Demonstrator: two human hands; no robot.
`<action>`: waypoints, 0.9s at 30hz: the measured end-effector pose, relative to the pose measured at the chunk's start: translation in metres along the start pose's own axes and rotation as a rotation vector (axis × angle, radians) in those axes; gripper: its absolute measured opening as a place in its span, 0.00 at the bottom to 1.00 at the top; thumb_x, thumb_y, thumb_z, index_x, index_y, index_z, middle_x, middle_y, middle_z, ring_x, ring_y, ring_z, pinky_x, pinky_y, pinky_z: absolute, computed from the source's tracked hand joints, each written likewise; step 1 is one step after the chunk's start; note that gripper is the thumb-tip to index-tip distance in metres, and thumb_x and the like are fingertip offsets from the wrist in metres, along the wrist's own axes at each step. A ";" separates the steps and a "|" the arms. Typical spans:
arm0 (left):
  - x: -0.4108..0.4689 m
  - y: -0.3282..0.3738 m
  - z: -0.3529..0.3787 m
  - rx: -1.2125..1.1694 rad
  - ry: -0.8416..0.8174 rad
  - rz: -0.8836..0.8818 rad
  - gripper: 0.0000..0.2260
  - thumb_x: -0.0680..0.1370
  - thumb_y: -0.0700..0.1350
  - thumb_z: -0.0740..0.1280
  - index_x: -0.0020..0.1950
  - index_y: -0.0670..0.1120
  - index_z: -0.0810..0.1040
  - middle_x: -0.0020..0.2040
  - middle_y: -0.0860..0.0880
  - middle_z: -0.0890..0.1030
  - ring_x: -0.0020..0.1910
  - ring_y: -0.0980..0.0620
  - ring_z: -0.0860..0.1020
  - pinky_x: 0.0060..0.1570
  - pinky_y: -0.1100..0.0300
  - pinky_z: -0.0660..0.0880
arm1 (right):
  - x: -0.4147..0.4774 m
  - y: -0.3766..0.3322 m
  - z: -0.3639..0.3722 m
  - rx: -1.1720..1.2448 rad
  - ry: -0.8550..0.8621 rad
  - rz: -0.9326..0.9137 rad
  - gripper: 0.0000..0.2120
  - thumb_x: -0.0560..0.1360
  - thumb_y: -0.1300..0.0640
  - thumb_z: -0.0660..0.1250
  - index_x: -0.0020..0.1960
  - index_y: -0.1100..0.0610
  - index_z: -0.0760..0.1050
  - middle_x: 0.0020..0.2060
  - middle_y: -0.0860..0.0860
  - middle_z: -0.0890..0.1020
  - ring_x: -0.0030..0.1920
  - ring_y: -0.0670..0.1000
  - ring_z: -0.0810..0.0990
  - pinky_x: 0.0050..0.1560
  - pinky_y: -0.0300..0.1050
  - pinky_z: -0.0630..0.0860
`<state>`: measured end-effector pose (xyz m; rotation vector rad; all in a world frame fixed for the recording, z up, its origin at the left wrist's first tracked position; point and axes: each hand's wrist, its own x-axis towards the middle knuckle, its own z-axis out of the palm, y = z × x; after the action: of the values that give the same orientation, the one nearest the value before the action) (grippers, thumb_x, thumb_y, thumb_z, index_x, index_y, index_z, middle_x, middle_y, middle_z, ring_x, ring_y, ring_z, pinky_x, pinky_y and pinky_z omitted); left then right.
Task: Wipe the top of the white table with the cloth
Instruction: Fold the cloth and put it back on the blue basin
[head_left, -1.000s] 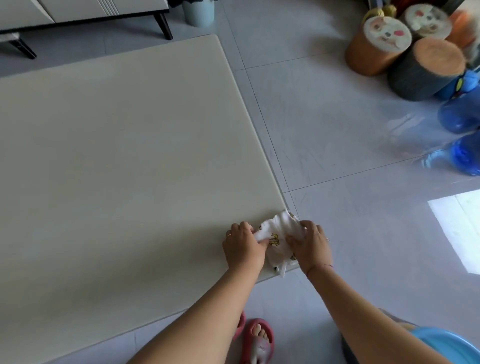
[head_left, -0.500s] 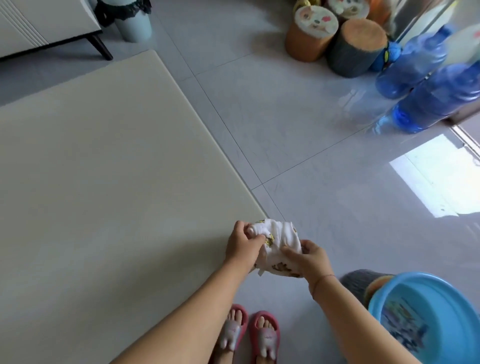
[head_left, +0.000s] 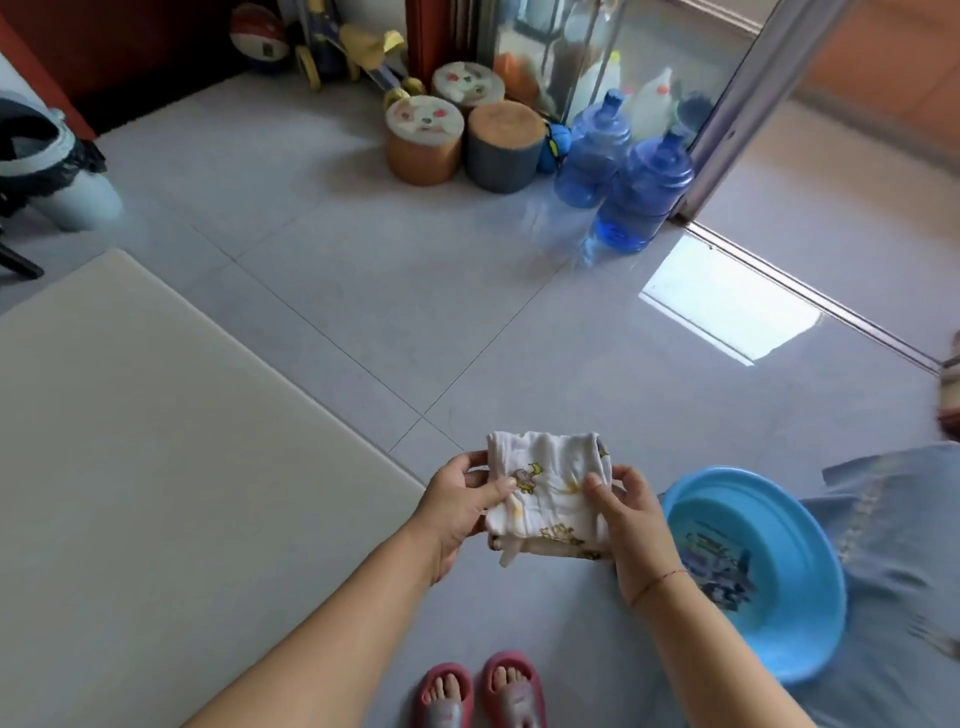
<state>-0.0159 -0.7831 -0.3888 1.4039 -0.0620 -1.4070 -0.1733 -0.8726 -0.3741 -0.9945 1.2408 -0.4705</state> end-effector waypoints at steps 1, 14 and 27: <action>0.000 0.000 0.011 0.017 -0.014 -0.007 0.17 0.76 0.35 0.68 0.63 0.44 0.72 0.50 0.46 0.83 0.45 0.50 0.83 0.35 0.59 0.78 | -0.004 -0.002 -0.010 0.017 0.027 -0.017 0.04 0.78 0.58 0.64 0.50 0.58 0.71 0.40 0.54 0.82 0.34 0.48 0.82 0.25 0.45 0.76; 0.015 -0.050 0.153 0.342 -0.174 -0.043 0.13 0.78 0.38 0.66 0.61 0.45 0.72 0.50 0.48 0.83 0.49 0.49 0.82 0.44 0.50 0.80 | -0.033 0.028 -0.155 0.142 0.357 -0.069 0.02 0.77 0.62 0.64 0.48 0.57 0.73 0.44 0.58 0.80 0.45 0.55 0.78 0.50 0.53 0.74; 0.028 -0.155 0.281 0.922 -0.306 0.043 0.11 0.78 0.37 0.58 0.54 0.53 0.65 0.50 0.48 0.75 0.43 0.49 0.76 0.41 0.53 0.75 | -0.042 0.094 -0.303 -0.191 0.378 -0.066 0.21 0.75 0.67 0.62 0.58 0.43 0.70 0.47 0.52 0.80 0.37 0.51 0.75 0.43 0.48 0.74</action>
<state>-0.3082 -0.9126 -0.4286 1.8642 -1.0414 -1.6208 -0.4878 -0.9022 -0.4286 -1.1446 1.6172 -0.6204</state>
